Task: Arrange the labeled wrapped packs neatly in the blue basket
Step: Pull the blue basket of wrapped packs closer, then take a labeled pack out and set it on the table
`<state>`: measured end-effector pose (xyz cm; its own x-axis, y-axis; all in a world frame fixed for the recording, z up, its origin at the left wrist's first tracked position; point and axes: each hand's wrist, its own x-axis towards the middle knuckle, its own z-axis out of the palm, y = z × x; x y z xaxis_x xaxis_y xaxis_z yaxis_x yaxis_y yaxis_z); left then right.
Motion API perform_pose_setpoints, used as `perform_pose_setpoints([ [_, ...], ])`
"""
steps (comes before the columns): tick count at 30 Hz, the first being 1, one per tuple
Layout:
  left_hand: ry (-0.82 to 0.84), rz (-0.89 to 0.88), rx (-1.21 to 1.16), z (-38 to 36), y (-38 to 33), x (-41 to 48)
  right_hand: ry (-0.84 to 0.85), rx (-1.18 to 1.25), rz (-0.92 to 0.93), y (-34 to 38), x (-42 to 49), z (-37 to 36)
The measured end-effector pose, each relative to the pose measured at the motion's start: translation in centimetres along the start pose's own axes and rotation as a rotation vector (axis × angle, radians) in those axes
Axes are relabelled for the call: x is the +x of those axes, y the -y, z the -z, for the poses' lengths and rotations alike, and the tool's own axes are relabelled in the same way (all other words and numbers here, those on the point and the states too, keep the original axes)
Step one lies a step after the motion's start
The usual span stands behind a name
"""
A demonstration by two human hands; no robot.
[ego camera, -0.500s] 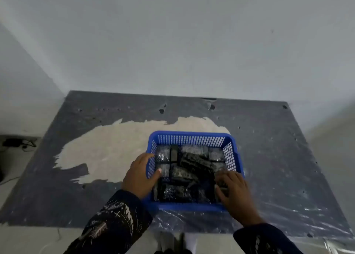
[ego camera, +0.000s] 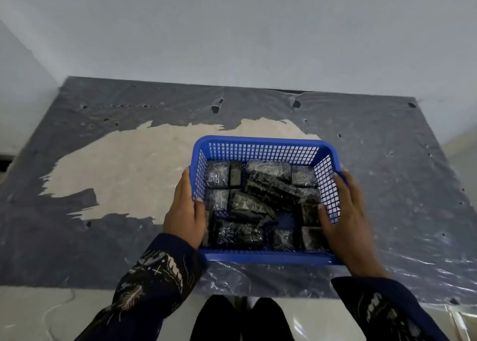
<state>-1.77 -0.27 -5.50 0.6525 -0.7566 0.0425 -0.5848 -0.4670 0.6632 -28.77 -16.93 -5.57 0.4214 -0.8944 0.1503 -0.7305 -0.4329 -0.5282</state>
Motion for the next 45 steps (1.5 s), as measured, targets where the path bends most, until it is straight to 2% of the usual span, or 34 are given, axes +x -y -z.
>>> perform_pose_setpoints([
  [3, -0.032, -0.033, 0.023, -0.4, 0.8, 0.0, -0.054, 0.037, -0.028, -0.4, 0.0, -0.5],
  [11, -0.094, -0.119, 0.065, -1.3, 1.6, 0.3, -0.13, -0.094, 0.029, -1.2, 0.4, -1.1],
  [18, -0.094, -0.056, 0.033, -1.0, 1.7, 0.6, -0.158, -0.148, 0.068, -0.7, 0.0, -0.8],
  [28, -0.104, -0.056, 0.016, -0.7, 1.1, 0.4, -0.169, -0.12, 0.111, -0.6, 0.0, -0.8],
  [31, -0.112, -0.066, 0.049, -0.9, 1.2, 0.7, -0.08, -0.185, 0.071, -0.6, 0.1, -0.9],
  [35, -0.117, -0.073, 0.108, -1.1, 1.3, 0.9, 0.039, -0.45, -0.003, 0.4, 0.5, -0.8],
  [38, -0.116, -0.07, 0.111, -1.2, 1.2, 0.8, 0.039, -0.428, 0.197, 2.8, 1.1, -1.3],
  [41, -0.124, -0.075, 0.098, -1.3, 1.4, 0.9, 0.155, -0.343, 0.413, 4.7, 1.7, -2.6],
  [45, -0.14, -0.087, 0.079, -1.4, 1.7, 1.1, 0.311, -0.396, 0.373, 4.9, 3.2, -4.2],
])
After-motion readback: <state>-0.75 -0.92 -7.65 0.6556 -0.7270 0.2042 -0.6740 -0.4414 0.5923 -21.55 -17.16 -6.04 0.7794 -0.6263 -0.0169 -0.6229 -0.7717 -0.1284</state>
